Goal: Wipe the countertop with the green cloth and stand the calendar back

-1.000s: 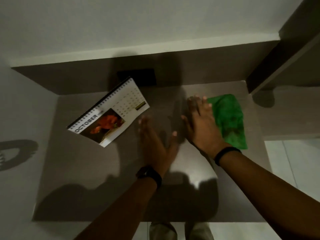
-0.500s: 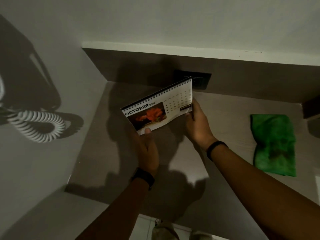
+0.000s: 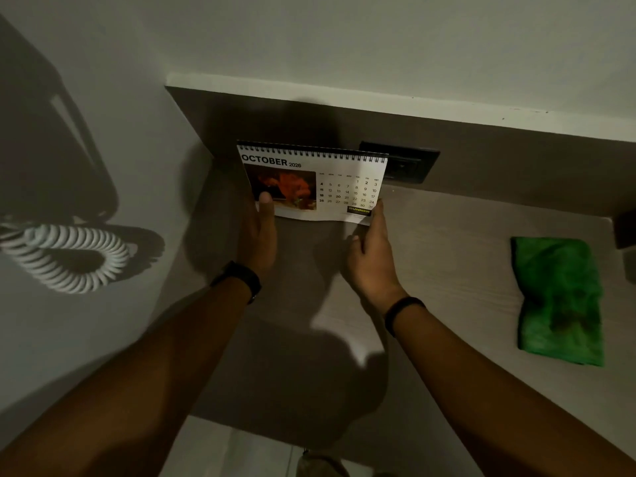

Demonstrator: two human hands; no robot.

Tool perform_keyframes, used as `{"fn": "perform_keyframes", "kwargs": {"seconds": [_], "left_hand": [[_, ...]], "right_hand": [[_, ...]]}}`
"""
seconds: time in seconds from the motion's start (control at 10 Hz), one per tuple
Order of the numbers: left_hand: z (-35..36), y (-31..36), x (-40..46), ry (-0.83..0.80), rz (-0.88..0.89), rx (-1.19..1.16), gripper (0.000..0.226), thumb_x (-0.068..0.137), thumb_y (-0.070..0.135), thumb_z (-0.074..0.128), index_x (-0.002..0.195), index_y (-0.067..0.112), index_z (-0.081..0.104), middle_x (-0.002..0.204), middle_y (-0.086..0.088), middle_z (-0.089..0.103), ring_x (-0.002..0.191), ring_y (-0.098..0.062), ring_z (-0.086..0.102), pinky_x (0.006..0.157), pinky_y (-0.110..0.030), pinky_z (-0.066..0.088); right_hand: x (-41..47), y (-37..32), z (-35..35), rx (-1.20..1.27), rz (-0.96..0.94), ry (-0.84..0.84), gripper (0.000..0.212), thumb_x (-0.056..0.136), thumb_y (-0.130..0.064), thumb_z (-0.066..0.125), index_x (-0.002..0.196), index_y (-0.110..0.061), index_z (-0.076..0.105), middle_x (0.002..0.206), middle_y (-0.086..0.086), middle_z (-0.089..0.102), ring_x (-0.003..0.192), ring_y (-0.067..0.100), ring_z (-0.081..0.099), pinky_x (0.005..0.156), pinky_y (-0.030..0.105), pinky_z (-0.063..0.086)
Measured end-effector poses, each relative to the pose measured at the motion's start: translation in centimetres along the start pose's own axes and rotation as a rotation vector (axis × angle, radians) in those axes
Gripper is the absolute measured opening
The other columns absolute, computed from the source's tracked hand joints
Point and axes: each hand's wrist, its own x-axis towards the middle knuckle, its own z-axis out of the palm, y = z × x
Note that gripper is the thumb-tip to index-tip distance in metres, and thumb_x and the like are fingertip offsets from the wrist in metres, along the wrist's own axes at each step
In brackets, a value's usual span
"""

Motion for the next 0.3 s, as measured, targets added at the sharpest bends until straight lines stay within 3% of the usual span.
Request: {"fn": "perform_keyframes", "kwargs": {"seconds": [0.1,0.2,0.3], "left_hand": [[-0.2,0.0,-0.4,-0.022,-0.008,0.023,0.082,0.097,0.077,0.035,0.165,0.032,0.029,0.160,0.013,0.047,0.146,-0.003,0.045,0.121,-0.028,0.038],[-0.2,0.1,-0.2,-0.032,0.009,0.009,0.087,0.097,0.075,0.039,0.168,0.026,0.025,0.166,0.002,0.043,0.151,-0.016,0.042,0.126,-0.046,0.036],[0.0,0.3,-1.4,0.034,0.083,0.148,0.097,0.096,0.067,0.051,0.170,0.020,0.011,0.175,-0.008,0.026,0.160,-0.026,0.026,0.129,-0.054,0.028]], "right_hand": [[0.1,0.0,0.0,-0.016,0.012,-0.008,0.082,0.099,0.011,0.041,0.168,-0.016,0.006,0.174,0.006,0.022,0.160,0.021,0.023,0.130,0.046,0.027],[0.3,0.5,-0.2,0.016,0.005,-0.030,0.084,0.099,0.009,0.044,0.168,-0.019,0.005,0.174,0.003,0.024,0.158,0.016,0.025,0.129,0.032,0.026],[-0.6,0.4,-1.1,0.042,0.062,-0.055,0.084,0.101,0.002,0.050,0.169,-0.022,0.005,0.174,0.001,0.025,0.157,0.013,0.025,0.125,0.024,0.024]]}}
